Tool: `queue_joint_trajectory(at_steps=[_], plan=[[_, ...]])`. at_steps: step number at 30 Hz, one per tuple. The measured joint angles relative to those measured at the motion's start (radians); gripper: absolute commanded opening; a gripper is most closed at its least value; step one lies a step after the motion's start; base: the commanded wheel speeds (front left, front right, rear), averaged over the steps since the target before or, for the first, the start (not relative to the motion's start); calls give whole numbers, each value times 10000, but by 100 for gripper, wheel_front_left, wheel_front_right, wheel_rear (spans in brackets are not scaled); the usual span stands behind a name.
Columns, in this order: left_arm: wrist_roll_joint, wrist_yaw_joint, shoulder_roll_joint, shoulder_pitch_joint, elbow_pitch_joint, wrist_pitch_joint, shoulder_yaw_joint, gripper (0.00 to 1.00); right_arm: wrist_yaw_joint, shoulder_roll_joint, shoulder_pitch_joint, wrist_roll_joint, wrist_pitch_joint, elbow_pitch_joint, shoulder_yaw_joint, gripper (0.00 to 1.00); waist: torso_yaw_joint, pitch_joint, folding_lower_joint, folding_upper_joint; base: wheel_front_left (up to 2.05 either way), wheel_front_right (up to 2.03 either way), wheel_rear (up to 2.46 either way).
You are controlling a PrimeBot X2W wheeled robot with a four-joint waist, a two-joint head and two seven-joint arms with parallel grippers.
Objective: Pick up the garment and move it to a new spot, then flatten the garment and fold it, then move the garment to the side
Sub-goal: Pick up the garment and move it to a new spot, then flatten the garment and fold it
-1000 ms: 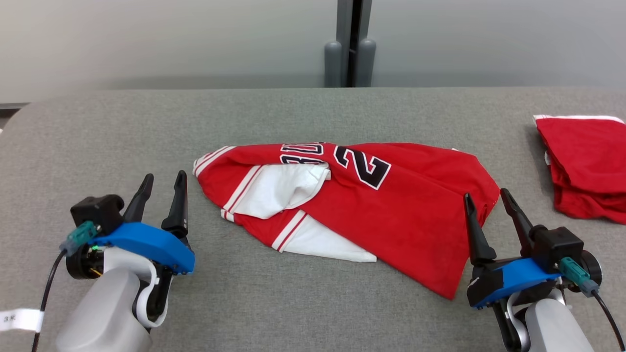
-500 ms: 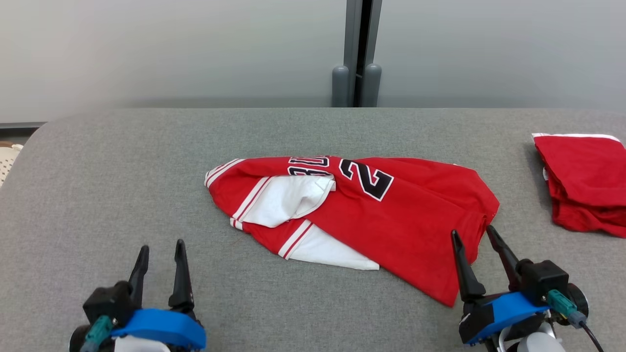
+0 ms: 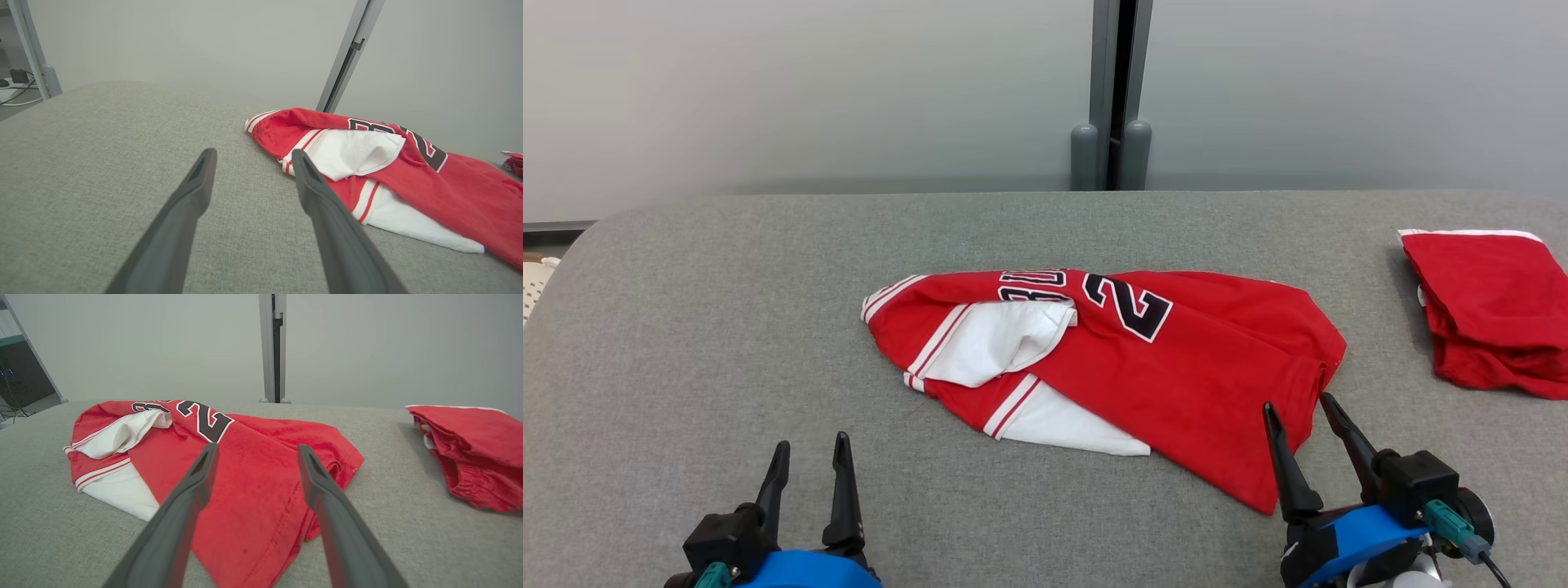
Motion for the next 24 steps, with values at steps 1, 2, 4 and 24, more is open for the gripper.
queue_joint_trajectory(at_steps=[1, 2, 4, 24], plan=[[13, -52, -17, 0, 12, 0, 40, 100, 0, 0, -4, 0, 0, 4, 2, 100, 0, -1, 0, 0, 0, 0, 0], [35, -81, -36, 0, 38, 0, 81, 100, 0, 0, -9, 0, 0, 12, 2, 100, 0, -1, 0, 0, 0, 0, 0], [81, -90, -58, 0, 71, 0, 117, 100, 0, 0, -12, 0, 0, 15, 2, 100, 2, 2, 0, 0, 0, 0, 0], [523, -493, -407, -260, 330, 0, 391, 100, 0, 2, -158, -25, -2, -54, -165, 100, -41, 315, 0, 0, 0, 0, 0]])
